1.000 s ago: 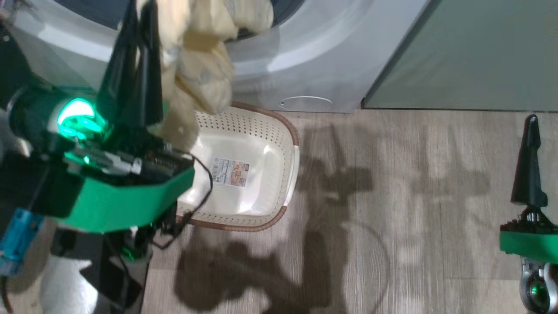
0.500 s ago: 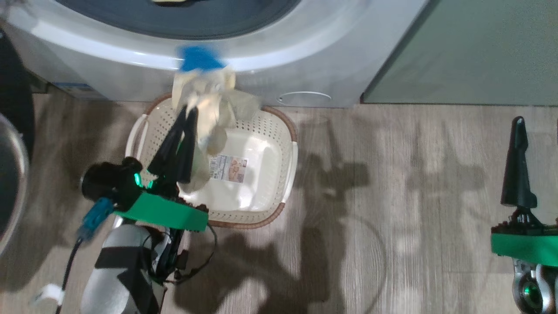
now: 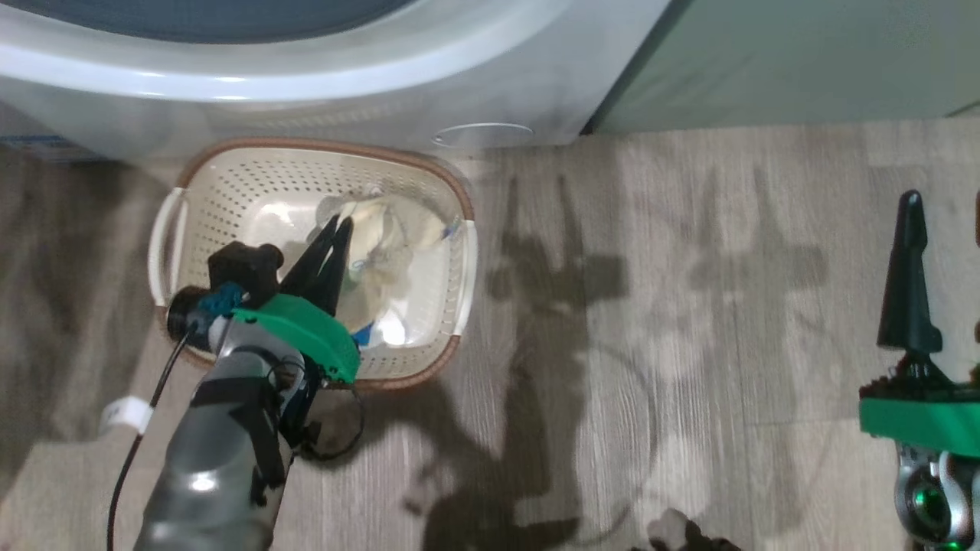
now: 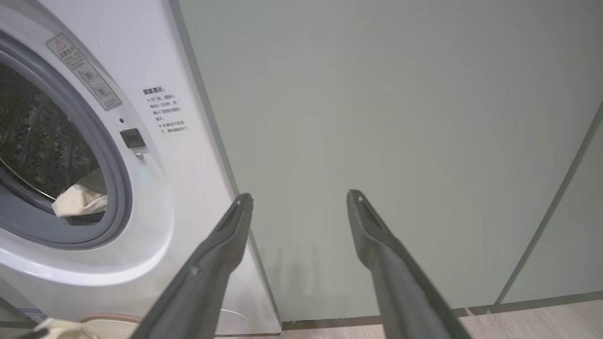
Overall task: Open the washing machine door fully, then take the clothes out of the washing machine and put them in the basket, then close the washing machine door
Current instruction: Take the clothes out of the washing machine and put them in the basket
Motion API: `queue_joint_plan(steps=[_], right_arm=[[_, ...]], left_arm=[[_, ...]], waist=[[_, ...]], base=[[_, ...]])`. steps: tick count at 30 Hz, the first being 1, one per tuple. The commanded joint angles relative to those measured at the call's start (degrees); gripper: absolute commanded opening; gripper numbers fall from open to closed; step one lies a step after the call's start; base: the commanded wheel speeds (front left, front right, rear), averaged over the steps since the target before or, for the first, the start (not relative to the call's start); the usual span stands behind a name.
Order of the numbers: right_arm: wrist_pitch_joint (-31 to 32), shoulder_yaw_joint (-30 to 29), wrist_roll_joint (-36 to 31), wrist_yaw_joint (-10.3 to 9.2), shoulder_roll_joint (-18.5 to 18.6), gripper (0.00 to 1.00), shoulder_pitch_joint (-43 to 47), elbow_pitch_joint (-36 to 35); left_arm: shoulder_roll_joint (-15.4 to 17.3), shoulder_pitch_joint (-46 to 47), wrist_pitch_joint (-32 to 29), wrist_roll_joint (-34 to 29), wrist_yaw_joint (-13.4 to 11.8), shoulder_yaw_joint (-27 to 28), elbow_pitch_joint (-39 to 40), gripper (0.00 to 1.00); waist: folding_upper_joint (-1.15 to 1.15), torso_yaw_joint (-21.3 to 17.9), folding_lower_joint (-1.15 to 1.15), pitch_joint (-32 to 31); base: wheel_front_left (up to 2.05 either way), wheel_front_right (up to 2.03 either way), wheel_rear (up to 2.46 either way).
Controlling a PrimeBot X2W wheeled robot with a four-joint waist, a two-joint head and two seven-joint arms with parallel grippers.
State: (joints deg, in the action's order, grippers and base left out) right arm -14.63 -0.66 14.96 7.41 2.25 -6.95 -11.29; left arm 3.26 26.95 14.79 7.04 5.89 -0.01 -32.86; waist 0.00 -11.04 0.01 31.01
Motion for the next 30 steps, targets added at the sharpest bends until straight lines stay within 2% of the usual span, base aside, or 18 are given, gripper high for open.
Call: queue_joint_plan(steps=[1,2,3,4,5,6,13,18,24,30], right_arm=[[-0.37,1.24,0.33,0.08,0.63,1.0,-1.17,-1.72],[-0.37,1.36,0.49,0.08,0.63,1.0,-1.3,-1.71],[-0.37,1.47,0.61,0.08,0.63,1.0,-1.44,-1.71],[-0.37,1.44,0.68,0.08,0.63,1.0,-1.53,-1.69],[-0.37,1.39,0.74,0.08,0.63,1.0,-1.58,-1.65],[-0.37,1.39,0.8,0.08,0.63,1.0,-1.61,-1.63],[-0.37,0.76,0.6,0.08,0.63,1.0,-1.55,-1.39],[-0.37,0.44,-0.97,0.08,0.63,1.0,-1.21,-1.19],[-0.37,0.19,-2.8,0.08,0.63,1.0,0.04,-0.82],[-0.37,0.0,-4.77,0.08,0.63,1.0,1.79,-0.14]], left_arm=[[1.44,1.4,0.2,-0.45,0.01,1.72,-0.01,0.0],[1.6,2.39,0.2,-0.74,0.0,1.64,-1.82,0.0],[1.69,3.29,0.2,-0.9,0.05,1.58,-3.39,0.11],[1.66,4.01,0.2,-0.95,-0.02,1.62,-4.98,0.48],[1.57,4.62,0.2,-1.06,-0.18,1.57,-6.31,0.96],[1.5,5.17,0.2,-1.15,-0.31,1.56,-7.12,1.0],[0.89,5.45,0.2,-0.6,-0.35,2.14,-8.14,1.0],[0.69,3.69,0.2,-0.63,-0.64,3.36,-4.3,1.0],[0.2,0.07,0.2,-0.09,-1.5,4.68,3.93,1.0],[-0.18,-5.52,0.2,1.02,-2.15,5.58,16.55,1.0]], waist=[[0.0,-0.76,-0.01,0.71],[0.0,-1.06,-0.01,0.95],[0.0,-1.3,-0.01,1.17],[0.0,-1.44,-0.01,1.26],[0.0,-1.54,-0.01,1.27],[0.0,-1.66,-0.01,1.34],[0.0,-1.12,-0.01,0.98],[0.0,0.82,-0.01,-0.55],[0.0,3.54,-0.01,-3.49],[0.0,6.46,-0.01,-7.51]], base=[[0.0,0.0,0.0],[0.0,0.0,0.0],[0.0,0.0,0.0],[0.0,0.0,0.0],[0.0,0.0,0.0],[0.0,0.0,0.0],[0.0,0.0,0.0],[0.0,0.0,0.0],[0.0,0.0,0.0],[0.0,0.0,0.0]])
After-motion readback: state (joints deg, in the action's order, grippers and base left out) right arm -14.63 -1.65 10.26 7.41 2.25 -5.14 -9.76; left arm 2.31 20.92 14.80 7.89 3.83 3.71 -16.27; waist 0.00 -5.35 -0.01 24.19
